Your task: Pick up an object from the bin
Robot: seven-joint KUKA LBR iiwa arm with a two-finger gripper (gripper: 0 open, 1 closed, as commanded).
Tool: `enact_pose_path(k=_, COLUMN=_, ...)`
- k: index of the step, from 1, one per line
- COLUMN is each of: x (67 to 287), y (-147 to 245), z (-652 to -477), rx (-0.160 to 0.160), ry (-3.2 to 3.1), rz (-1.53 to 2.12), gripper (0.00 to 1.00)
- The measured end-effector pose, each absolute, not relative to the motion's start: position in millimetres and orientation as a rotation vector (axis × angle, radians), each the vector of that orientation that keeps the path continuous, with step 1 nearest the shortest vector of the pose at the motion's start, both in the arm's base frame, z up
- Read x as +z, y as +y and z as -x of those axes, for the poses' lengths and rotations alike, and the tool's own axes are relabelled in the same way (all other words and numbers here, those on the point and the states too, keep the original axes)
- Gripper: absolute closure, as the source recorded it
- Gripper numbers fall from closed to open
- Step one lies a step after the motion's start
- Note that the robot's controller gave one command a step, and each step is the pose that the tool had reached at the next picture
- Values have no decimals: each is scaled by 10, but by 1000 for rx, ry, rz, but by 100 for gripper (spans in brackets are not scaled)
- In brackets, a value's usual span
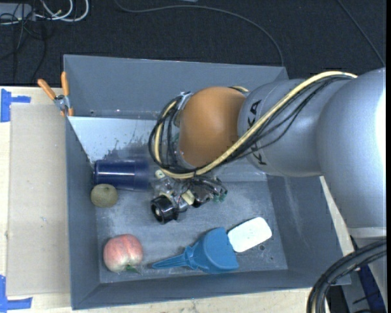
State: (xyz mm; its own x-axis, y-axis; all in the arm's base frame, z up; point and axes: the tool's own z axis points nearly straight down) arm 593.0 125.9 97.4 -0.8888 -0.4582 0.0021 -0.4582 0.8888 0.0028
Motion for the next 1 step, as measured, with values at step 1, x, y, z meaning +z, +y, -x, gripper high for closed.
enact_pose_path(k=1, x=1119, y=1263, z=-5937, rx=-4, ry=-3053, rz=-740, gripper=100)
